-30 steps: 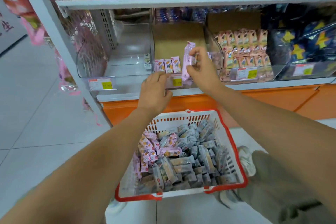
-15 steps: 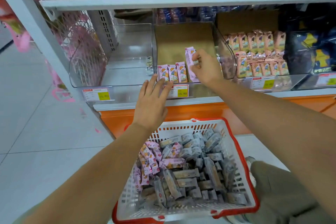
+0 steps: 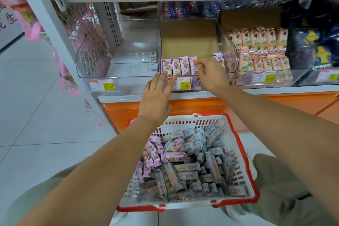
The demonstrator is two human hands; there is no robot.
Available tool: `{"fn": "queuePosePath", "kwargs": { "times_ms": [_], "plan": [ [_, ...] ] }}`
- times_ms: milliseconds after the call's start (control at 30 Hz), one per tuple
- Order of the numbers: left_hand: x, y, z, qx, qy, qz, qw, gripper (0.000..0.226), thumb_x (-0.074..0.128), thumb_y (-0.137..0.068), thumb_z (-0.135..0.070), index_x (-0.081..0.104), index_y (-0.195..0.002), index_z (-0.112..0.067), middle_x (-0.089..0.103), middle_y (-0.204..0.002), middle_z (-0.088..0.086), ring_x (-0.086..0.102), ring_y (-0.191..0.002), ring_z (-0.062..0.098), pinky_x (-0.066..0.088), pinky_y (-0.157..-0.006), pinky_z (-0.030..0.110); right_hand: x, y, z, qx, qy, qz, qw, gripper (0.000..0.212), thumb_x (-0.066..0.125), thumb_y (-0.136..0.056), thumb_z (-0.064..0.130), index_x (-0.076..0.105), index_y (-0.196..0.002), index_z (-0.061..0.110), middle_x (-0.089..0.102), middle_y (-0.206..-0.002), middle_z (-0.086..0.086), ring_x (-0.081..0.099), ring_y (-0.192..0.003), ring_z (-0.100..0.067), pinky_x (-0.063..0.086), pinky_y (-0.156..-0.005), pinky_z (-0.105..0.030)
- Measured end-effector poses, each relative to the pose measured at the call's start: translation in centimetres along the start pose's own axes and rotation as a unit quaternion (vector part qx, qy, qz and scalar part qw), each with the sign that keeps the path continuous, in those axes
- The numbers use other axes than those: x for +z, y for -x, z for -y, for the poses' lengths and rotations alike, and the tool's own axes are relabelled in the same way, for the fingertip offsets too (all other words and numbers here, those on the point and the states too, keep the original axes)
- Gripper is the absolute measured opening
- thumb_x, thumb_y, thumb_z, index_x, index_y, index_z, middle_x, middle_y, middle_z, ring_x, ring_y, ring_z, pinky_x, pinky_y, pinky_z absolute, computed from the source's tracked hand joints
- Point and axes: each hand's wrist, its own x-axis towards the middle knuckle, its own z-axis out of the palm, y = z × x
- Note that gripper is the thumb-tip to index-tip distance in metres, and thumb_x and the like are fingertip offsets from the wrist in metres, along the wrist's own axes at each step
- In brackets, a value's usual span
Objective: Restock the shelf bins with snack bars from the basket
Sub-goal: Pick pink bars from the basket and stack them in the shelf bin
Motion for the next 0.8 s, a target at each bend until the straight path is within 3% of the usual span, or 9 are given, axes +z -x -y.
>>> {"fn": "queuePosePath", "kwargs": {
  "times_ms": [67,167,233,300,400,500,567,700,800],
  "plan": [
    [0.2,0.8,-0.2,0.015,0.007,-0.040,0.999,0.072,0.058,-0.081,-0.015,0.032,-0.148,-0.015,0.024,-0.156,0.017,0.021,-0.144,0.034,0.022,-0.116,0.044,-0.3,2.1,0.4,-0.062,-0.044,-0.051,0.996,0.026,0.044,-0.096,0.005,0.064,-0.112,0.011,0.061,-0.109,-0.005,0.058,-0.090,-0.017,0.050,-0.076,-0.032],
    [1.1,2.0,-0.6,0.022,0.016,-0.084,0.996,0.055,0.062,-0.076,-0.012,0.052,-0.130,-0.012,0.049,-0.131,0.015,0.044,-0.121,0.033,0.038,-0.101,0.042,-0.2,5.8,1.0,-0.119,-0.100,-0.041,0.987,0.018,0.047,-0.095,0.006,0.063,-0.101,0.011,0.055,-0.091,0.004,0.048,-0.069,-0.002,0.038,-0.062,-0.015],
    [1.8,2.9,-1.1,0.010,0.028,-0.035,0.999,0.044,0.059,-0.082,-0.017,0.055,-0.125,-0.014,0.052,-0.123,0.010,0.046,-0.114,0.029,0.038,-0.095,0.038,0.8,8.0,0.6,-0.122,-0.097,-0.001,0.988,0.017,0.048,-0.093,0.005,0.063,-0.097,0.012,0.051,-0.085,0.010,0.047,-0.066,0.002,0.034,-0.059,-0.014],
    [3.2,3.7,-1.5,-0.012,0.047,0.043,0.998,0.036,0.052,-0.089,-0.022,0.055,-0.125,-0.017,0.053,-0.122,0.007,0.044,-0.115,0.027,0.037,-0.093,0.036,2.6,9.8,-1.0,-0.083,-0.074,0.068,0.991,0.017,0.049,-0.092,0.006,0.064,-0.098,0.014,0.052,-0.085,0.011,0.048,-0.066,0.001,0.039,-0.059,-0.020],
    [6.0,5.0,-1.7,-0.045,0.076,0.151,0.985,0.037,0.048,-0.093,-0.024,0.054,-0.129,-0.018,0.053,-0.127,0.007,0.043,-0.120,0.026,0.038,-0.099,0.038,5.6,12.1,-4.0,0.009,-0.038,0.190,0.981,0.019,0.054,-0.093,0.009,0.062,-0.108,0.017,0.060,-0.100,0.000,0.056,-0.080,-0.013,0.051,-0.074,-0.037],
    [9.3,6.5,-1.6,-0.078,0.051,0.254,0.963,0.041,0.049,-0.095,-0.032,0.049,-0.133,-0.018,0.047,-0.135,0.009,0.038,-0.128,0.029,0.035,-0.104,0.042,8.1,14.0,-6.1,0.093,-0.014,0.321,0.942,0.031,0.051,-0.098,0.016,0.052,-0.129,0.013,0.057,-0.123,-0.011,0.058,-0.100,-0.023,0.049,-0.084,-0.034],
    [11.6,7.5,-1.1,-0.109,0.033,0.298,0.948,0.049,0.049,-0.095,-0.035,0.042,-0.140,-0.019,0.037,-0.146,0.011,0.027,-0.138,0.032,0.026,-0.112,0.046,10.0,15.0,-6.7,0.130,-0.024,0.387,0.913,0.038,0.049,-0.100,0.020,0.044,-0.137,0.012,0.052,-0.133,-0.013,0.057,-0.110,-0.027,0.049,-0.092,-0.038],
    [15.5,9.2,0.3,-0.145,0.040,0.360,0.921,0.063,0.046,-0.097,-0.038,0.019,-0.152,-0.024,0.001,-0.162,0.011,0.000,-0.148,0.034,0.007,-0.120,0.049,14.3,15.6,-6.9,0.180,-0.063,0.445,0.875,0.046,0.049,-0.101,0.022,0.034,-0.144,0.017,0.043,-0.143,-0.014,0.058,-0.111,-0.030,0.049,-0.096,-0.048],
    [17.7,9.8,0.8,-0.152,0.044,0.377,0.912,0.073,0.049,-0.096,-0.036,0.008,-0.155,-0.024,-0.006,-0.162,0.011,-0.006,-0.149,0.032,0.006,-0.120,0.048,17.1,15.6,-6.3,0.197,-0.107,0.456,0.861,0.053,0.049,-0.102,0.021,0.027,-0.150,0.017,0.033,-0.153,-0.011,0.049,-0.125,-0.030,0.046,-0.099,-0.043]
  ]
}}
